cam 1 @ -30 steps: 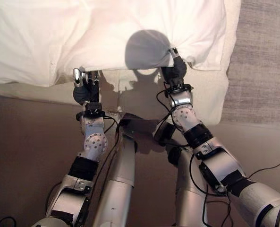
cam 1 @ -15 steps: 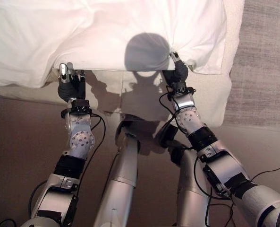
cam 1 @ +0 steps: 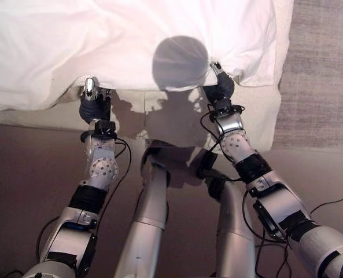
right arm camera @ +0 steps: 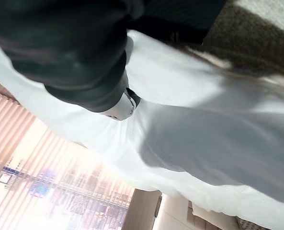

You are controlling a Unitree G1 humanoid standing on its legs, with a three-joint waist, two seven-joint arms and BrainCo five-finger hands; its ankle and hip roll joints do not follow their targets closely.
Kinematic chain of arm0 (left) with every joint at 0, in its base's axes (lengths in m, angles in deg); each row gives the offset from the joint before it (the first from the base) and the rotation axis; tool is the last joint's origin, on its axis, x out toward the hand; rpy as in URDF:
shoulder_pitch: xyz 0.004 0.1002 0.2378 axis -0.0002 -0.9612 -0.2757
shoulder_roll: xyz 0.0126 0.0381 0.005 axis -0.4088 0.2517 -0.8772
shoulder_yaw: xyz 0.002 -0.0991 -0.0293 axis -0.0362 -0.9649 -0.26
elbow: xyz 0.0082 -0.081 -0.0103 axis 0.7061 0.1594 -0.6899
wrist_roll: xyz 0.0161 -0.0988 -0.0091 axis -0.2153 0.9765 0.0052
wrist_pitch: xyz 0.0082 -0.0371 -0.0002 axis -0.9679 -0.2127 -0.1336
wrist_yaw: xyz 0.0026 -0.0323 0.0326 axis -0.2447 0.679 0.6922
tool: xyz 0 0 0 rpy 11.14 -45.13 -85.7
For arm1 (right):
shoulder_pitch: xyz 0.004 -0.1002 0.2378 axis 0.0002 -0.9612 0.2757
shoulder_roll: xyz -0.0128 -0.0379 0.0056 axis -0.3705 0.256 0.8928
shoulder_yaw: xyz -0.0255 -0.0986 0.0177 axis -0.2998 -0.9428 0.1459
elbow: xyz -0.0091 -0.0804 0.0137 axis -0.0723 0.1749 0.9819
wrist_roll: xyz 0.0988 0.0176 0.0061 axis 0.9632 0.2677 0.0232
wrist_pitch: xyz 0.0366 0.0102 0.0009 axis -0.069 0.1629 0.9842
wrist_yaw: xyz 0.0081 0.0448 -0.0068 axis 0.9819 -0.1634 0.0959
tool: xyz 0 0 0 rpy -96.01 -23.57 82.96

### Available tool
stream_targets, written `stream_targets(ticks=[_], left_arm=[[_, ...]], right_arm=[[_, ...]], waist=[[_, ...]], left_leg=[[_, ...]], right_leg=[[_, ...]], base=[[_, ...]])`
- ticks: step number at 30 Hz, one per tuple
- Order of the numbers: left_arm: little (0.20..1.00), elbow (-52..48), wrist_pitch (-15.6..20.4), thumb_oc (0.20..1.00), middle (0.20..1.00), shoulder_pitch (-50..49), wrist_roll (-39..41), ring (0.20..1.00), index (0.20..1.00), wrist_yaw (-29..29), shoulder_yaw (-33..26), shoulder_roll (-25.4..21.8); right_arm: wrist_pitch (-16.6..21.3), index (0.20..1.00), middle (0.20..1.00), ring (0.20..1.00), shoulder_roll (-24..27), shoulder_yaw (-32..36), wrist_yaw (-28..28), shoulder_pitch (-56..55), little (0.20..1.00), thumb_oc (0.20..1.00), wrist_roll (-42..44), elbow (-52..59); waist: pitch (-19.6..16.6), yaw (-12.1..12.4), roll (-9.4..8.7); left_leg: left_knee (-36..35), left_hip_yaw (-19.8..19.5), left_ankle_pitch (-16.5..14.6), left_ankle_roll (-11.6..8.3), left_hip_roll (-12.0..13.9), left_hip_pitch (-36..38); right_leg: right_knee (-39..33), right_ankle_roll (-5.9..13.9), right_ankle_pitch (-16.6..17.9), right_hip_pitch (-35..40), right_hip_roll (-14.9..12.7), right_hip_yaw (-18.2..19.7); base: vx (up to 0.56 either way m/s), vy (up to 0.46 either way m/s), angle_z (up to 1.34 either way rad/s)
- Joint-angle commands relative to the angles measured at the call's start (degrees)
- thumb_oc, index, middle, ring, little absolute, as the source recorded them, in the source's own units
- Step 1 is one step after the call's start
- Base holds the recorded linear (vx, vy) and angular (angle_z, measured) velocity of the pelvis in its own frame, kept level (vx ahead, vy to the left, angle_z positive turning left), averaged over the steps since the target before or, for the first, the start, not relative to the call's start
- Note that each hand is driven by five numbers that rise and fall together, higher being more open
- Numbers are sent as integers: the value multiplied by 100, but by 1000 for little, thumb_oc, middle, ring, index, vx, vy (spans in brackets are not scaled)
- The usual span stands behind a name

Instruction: Make the bed

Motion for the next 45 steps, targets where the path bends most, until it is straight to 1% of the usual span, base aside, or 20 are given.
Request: stream_targets(ticks=[1, 2, 9, 19, 22, 28, 32, 37, 45], left_arm=[[1000, -213, 77, 1000, 1000, 327, -168, 1000, 1000, -214, -31, 11], [1000, -151, 66, 1000, 1000, 405, -185, 1000, 1000, -181, 69, 74], [1000, 17, 71, 1000, 1000, 698, -92, 1000, 1000, -93, 250, 378], [1000, 144, 78, 1000, 1000, 952, -147, 1000, 1000, -4, 231, 276], [1000, 51, 142, 1000, 1000, 1060, -133, 1000, 1000, 37, 163, 205], [1000, -357, 207, 1000, 1000, 1071, -305, 1000, 1000, 66, 201, 189], [1000, -855, 243, 1000, 1000, 954, -439, 1000, 1000, -22, 149, 213], [1000, -816, 311, 1000, 1000, 1086, -521, 1000, 1000, 37, 134, 116], [1000, -511, 390, 1000, 1000, 1324, -571, 1000, 1000, 198, -18, -211]], right_arm=[[123, 200, 200, 200, 195, 47, -75, -256, 200, 200, -164, 233], [136, 200, 200, 200, 160, 34, -58, -254, 200, 200, -180, 218], [175, 200, 200, 200, 51, -9, 6, -249, 200, 200, -197, 204], [162, 200, 200, 200, 87, 38, -8, -448, 200, 200, -240, 245], [159, 200, 200, 200, 93, 46, -22, -513, 200, 200, -275, 240], [171, 200, 200, 200, 100, 72, -31, -537, 200, 200, -305, 274], [190, 200, 200, 200, 118, 113, -64, -576, 200, 200, -314, 367], [120, 200, 200, 200, 169, 60, -99, -563, 200, 200, -336, 352], [49, 200, 200, 200, 138, 19, -151, -549, 200, 200, -296, 234]], waist=[[-40, -108, 80], [-40, -136, 54], [-40, -213, -51], [-40, -266, -158], [-40, -281, -182], [-40, -258, -173], [-40, -229, -148], [-40, -225, -143], [-40, -265, -113]], left_leg=[[-189, 170, -232, 473, -155, 167], [-198, 166, -231, 468, -135, 185], [-275, 163, -212, 450, -71, 248], [-451, 137, -125, 378, 4, 300], [-496, 120, -117, 368, 9, 309], [-539, 101, -116, 382, -2, 315], [-538, 101, -119, 397, -18, 298], [-595, 110, -96, 392, -2, 310], [-559, 145, -118, 390, 28, 317]], right_leg=[[-545, 727, 371, 121, -197, 283], [-569, 727, 381, 135, -192, 284], [-576, 728, 353, 169, -144, 257], [-629, 721, 333, 227, -123, 181], [-645, 723, 336, 239, -100, 158], [-622, 724, 310, 253, -99, 139], [-605, 724, 309, 228, -108, 123], [-647, 728, 330, 241, -114, 126], [-639, 736, 338, 228, -96, 172]], base=[[18, -22, -3], [0, 0, 0], [17, -23, -3], [26, -38, -1], [0, 0, 0], [0, 0, 0], [0, 0, 0], [0, 0, 0], [0, 0, 0]])
